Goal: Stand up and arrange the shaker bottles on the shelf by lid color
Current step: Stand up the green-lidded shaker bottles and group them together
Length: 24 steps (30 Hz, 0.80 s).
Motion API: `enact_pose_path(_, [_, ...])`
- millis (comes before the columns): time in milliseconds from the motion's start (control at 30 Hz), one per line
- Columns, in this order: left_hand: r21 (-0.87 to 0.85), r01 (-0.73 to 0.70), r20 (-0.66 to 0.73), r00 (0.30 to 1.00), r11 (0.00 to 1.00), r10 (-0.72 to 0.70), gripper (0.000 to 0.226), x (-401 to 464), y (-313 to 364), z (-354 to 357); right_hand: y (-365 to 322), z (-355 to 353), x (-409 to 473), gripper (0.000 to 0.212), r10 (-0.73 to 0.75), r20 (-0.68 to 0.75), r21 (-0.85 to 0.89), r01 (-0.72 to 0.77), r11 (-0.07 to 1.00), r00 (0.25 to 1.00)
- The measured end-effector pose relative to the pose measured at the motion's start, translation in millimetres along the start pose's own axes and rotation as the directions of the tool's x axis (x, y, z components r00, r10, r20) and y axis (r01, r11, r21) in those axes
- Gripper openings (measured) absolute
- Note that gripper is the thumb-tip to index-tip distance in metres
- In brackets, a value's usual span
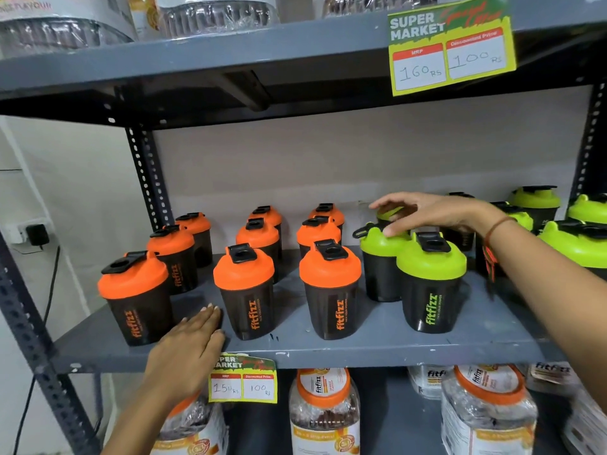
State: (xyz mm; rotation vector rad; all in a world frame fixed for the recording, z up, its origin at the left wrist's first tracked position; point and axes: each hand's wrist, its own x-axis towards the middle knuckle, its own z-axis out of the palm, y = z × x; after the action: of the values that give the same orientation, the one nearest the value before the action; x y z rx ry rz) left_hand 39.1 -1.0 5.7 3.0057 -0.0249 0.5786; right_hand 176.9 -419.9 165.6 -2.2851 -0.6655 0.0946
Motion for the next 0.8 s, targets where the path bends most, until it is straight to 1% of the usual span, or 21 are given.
enact_pose_path(33, [0.002, -0.001, -0.001, 1.000, 1.000, 0.001, 0.094, 0, 0, 0, -4, 0, 1, 0.051, 0.024, 0.030, -0.052, -0.023, 0.998, 0.999])
enact_pose_path(100, [0.001, 0.001, -0.003, 1.000, 1.000, -0.001, 0.094, 0, -1, 1, -8, 2, 6, 0.042, 0.048, 0.059, -0.076, -0.044, 0.996, 0.997])
enact_pose_path(233, [0.003, 0.004, -0.010, 1.000, 1.000, -0.004, 0.093, 0, -1, 2, -8, 1, 13, 0.031, 0.033, -0.041, -0.136, -0.038, 0.990, 0.999])
enact_pose_path(300, [0.007, 0.004, -0.015, 1.000, 1.000, -0.004, 0.089, 1, -2, 3, -8, 2, 18, 0.031, 0.051, -0.032, -0.162, -0.056, 0.985, 0.998])
enact_pose_path(467, [0.012, 0.004, -0.023, 1.000, 1.000, -0.004, 0.078, 1, -4, 5, -11, 11, 25, 0.043, 0.120, 0.036, -0.181, -0.111, 0.977, 0.992])
enact_pose_path(533, [0.009, 0.002, -0.029, 1.000, 1.000, -0.002, 0.079, 1, -3, 5, -13, 14, 28, 0.045, 0.137, 0.029, -0.206, -0.128, 0.970, 0.990])
enact_pose_path(667, [-0.003, 0.003, -0.033, 0.999, 1.000, -0.003, 0.091, 0, -2, 3, -13, 11, 33, 0.048, 0.228, -0.066, -0.317, -0.237, 0.918, 0.971])
enact_pose_path(733, [-0.004, 0.002, -0.031, 1.000, 1.000, -0.002, 0.090, 0, -3, 3, -8, 7, 34, 0.053, 0.282, -0.135, -0.330, -0.312, 0.891, 0.950])
enact_pose_path(800, [0.003, 0.011, -0.030, 1.000, 1.000, -0.010, 0.083, 0, -3, 4, -1, 3, 34, 0.066, 0.327, -0.223, -0.336, -0.387, 0.858, 0.918])
